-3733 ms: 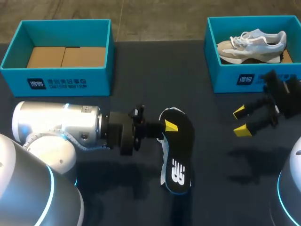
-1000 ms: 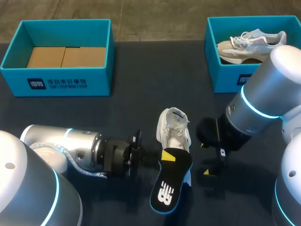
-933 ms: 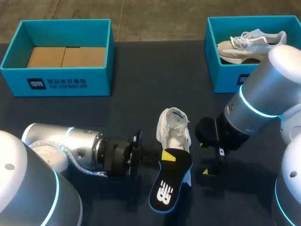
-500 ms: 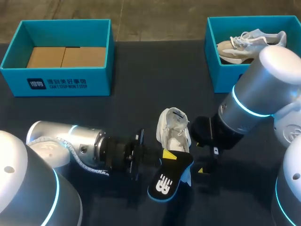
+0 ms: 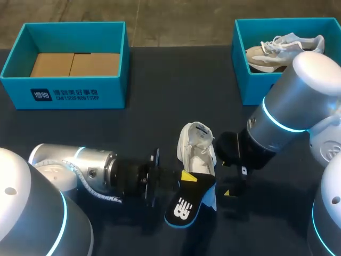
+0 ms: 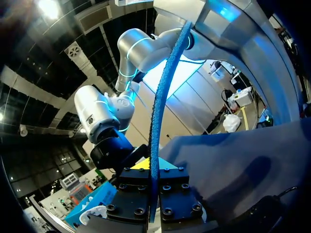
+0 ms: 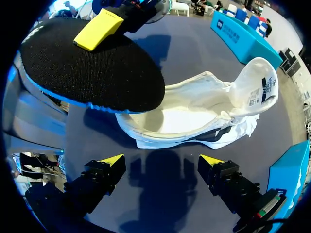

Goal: Take the shoe out of the shoebox, open the shoe tongue, remove and reinsert the insole, then place the shoe into the shoebox

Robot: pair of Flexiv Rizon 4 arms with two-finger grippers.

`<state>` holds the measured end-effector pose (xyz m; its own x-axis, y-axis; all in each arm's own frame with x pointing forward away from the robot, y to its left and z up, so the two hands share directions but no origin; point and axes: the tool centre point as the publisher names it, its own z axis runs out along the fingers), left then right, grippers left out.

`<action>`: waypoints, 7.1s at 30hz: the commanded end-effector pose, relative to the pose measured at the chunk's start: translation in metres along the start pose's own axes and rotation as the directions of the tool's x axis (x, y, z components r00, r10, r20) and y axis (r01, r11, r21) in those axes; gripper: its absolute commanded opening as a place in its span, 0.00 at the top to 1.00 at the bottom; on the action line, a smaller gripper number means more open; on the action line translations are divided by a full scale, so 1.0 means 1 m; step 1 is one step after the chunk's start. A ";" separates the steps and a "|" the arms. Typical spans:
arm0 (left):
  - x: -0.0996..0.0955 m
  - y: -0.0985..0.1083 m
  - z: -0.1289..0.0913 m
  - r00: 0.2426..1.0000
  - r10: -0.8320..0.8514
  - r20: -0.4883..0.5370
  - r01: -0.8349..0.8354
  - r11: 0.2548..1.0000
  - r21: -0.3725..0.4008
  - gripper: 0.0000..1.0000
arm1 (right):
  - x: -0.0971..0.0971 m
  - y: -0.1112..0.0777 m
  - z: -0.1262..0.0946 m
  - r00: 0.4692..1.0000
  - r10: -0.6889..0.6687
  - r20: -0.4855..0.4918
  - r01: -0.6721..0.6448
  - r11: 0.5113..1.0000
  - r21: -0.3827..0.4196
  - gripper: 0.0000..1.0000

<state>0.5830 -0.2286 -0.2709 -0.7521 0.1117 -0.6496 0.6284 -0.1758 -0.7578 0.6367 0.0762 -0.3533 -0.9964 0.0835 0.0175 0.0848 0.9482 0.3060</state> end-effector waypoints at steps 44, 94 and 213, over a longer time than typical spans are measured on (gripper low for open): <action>-0.004 0.043 0.001 0.994 -0.080 0.069 0.081 0.997 -0.007 1.00 | -0.020 0.000 0.009 0.999 -0.032 -0.013 0.033 0.999 0.032 0.00; -0.009 0.058 0.001 0.989 -0.074 0.126 0.086 0.993 -0.086 1.00 | -0.020 0.000 0.009 0.999 -0.032 -0.013 0.033 0.999 0.032 0.00; -0.006 0.070 0.021 0.998 -0.054 0.013 0.055 0.940 -0.336 1.00 | -0.020 0.000 0.009 0.999 -0.032 -0.013 0.033 0.999 0.032 0.00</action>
<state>0.6244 -0.2619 -0.3144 -0.7889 0.1089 -0.6049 0.6141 0.1802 -0.7684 0.6579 0.0774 -0.3610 -0.9985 0.0494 0.0220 0.0535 0.9599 0.2753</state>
